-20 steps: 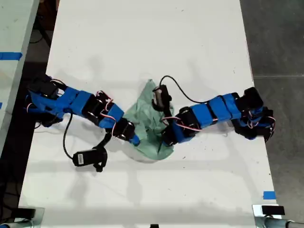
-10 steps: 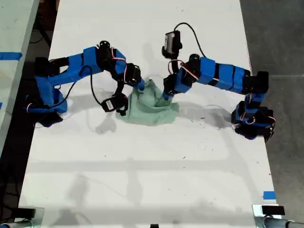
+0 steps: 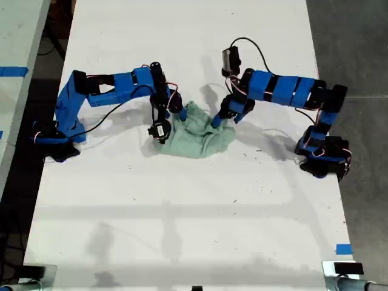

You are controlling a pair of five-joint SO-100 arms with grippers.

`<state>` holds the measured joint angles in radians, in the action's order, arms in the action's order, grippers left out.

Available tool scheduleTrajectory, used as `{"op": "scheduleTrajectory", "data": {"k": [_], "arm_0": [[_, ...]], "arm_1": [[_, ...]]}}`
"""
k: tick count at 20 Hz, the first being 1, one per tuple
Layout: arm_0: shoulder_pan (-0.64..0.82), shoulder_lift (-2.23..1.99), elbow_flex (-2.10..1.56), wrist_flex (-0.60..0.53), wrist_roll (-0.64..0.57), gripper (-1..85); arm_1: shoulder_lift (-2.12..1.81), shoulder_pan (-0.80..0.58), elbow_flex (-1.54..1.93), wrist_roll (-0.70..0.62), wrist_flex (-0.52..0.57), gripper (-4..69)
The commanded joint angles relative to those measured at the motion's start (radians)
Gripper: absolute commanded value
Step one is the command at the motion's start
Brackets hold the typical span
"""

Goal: Fold t shirt

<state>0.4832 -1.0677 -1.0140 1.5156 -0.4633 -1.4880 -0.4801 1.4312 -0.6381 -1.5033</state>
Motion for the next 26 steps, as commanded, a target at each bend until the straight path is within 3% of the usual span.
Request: {"op": "scheduleTrajectory", "data": {"k": [1, 6, 10, 12, 13, 14, 15, 18, 22, 23, 26], "arm_0": [[-0.003, -0.058, 0.038, 0.0, -0.003, 21.5], [0.051, -0.362, 0.034, 0.064, -0.057, 21.0], [-0.005, -0.764, -0.028, 0.074, -0.044, 18.4], [-0.084, -1.023, -0.135, 0.063, 0.011, 11.9], [-0.126, -1.141, -0.213, 0.063, 0.052, 4.6], [-0.167, -1.275, -0.333, 0.046, 0.103, -0.2], [-0.199, -1.414, -0.472, 0.017, 0.146, -0.2], [-0.29, -1.871, -1.023, -0.155, 0.262, -0.3], [-0.442, -2.416, -1.795, -0.457, 0.403, -0.3], [-0.485, -2.543, -1.948, -0.479, 0.457, -0.3], [-0.489, -2.533, -2.079, -0.451, 0.456, -0.3]], "arm_1": [[-0.037, 0.003, 0.003, -0.015, 0.017, 43.8], [-0.275, -0.009, -0.084, -0.029, -0.094, 43.3], [-0.584, 0.026, -0.069, 0.031, -0.221, 40.0], [-0.805, 0.086, 0.037, 0.092, -0.241, 33.2], [-0.928, 0.121, 0.12, 0.133, -0.244, 22.3], [-1.055, 0.161, 0.216, 0.179, -0.244, 6.3], [-1.169, 0.196, 0.314, 0.218, -0.242, 0.8], [-1.416, 0.296, 0.62, 0.291, -0.216, 0.8], [-1.885, 0.379, 1.167, 0.365, -0.057, 0.8], [-2.033, 0.388, 1.304, 0.399, -0.072, 0.8], [-2.019, 0.407, 1.431, 0.393, -0.043, 0.7]]}}
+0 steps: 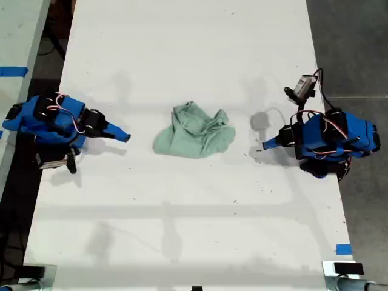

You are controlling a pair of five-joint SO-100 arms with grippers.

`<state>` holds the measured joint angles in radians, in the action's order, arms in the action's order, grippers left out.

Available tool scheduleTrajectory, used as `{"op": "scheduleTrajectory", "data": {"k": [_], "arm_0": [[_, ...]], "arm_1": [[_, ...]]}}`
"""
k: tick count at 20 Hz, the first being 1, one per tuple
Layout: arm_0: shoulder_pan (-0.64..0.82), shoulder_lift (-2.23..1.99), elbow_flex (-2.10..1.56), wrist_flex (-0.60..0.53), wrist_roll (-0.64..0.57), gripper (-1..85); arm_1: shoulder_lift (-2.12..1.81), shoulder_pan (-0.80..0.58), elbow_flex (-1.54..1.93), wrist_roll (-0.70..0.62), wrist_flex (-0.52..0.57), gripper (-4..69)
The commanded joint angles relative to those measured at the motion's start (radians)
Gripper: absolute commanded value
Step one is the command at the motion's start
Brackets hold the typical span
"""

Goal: Fold t shirt

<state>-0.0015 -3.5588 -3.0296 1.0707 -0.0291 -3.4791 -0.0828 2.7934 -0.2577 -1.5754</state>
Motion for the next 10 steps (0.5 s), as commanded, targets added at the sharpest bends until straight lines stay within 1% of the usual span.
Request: {"op": "scheduleTrajectory", "data": {"k": [1, 2, 3, 4, 5, 6, 7, 9, 10], "arm_0": [[0.018, -0.041, -0.078, 0.044, 0.021, -0.3], [0.048, -0.043, -0.094, 0.074, 0.017, -0.3], [0.054, -0.043, -0.103, 0.067, 0.041, 0.1], [0.063, -0.043, -0.103, 0.074, 0.094, -0.2], [0.075, -0.043, -0.101, 0.077, 0.098, 3.0], [0.084, -0.043, -0.101, 0.077, 0.097, 11.6], [0.081, -0.043, -0.101, 0.077, 0.092, 18.3], [0.071, -0.043, -0.101, 0.075, 0.092, 18.8], [0.071, -0.043, -0.101, 0.075, 0.092, 18.8]], "arm_1": [[-0.028, 0.011, 0.118, 0.015, 0.04, 1.2], [-0.028, 0.017, 0.166, -0.011, 0.075, 0.9], [-0.028, 0.032, 0.207, -0.006, 0.118, 2.9], [-0.028, 0.041, 0.238, -0.021, 0.14, 7.4], [-0.028, 0.043, 0.259, -0.035, 0.156, 11.3], [-0.028, 0.054, 0.275, -0.025, 0.17, 14.2], [-0.028, 0.057, 0.279, -0.038, 0.172, 14.7], [-0.028, 0.069, 0.279, -0.087, 0.172, 15.1], [-0.028, 0.077, 0.279, -0.147, 0.172, 14.3]]}}
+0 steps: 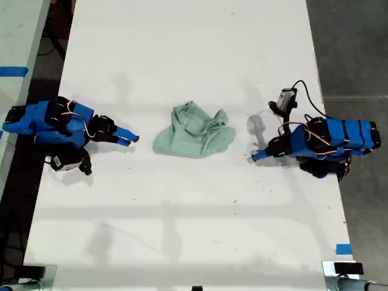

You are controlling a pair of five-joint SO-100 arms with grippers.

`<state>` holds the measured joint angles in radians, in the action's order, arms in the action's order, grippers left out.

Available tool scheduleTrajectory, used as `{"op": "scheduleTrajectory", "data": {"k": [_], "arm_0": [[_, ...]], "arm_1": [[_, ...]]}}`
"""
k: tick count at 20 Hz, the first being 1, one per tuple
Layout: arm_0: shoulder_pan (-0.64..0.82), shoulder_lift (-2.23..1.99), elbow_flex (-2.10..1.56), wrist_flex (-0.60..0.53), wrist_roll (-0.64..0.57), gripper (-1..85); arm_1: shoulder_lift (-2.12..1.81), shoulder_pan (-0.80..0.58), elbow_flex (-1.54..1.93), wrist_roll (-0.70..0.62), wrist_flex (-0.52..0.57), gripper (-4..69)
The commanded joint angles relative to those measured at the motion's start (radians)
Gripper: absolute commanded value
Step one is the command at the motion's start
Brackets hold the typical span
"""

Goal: Fold t shirt

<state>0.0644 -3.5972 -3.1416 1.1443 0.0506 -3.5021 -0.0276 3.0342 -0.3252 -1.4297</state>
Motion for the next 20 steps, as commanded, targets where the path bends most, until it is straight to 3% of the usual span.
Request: {"op": "scheduleTrajectory", "data": {"k": [1, 3, 4, 20], "arm_0": [[0.005, -0.005, 0.011, 0.002, 0.012, 18.8], [0.006, -0.005, 0.011, 0.002, 0.012, 18.8], [0.006, -0.006, 0.011, 0.002, 0.012, 18.8], [0.006, -0.006, 0.011, 0.003, 0.012, 18.8]], "arm_1": [[-0.005, 0.021, 0.038, -0.198, 0.026, 14.1], [-0.005, 0.023, 0.044, -0.443, 0.035, 13.3], [-0.005, 0.026, 0.046, -0.482, 0.04, 12.9], [-0.003, 0.031, 0.048, -0.508, 0.04, 7.3]]}}
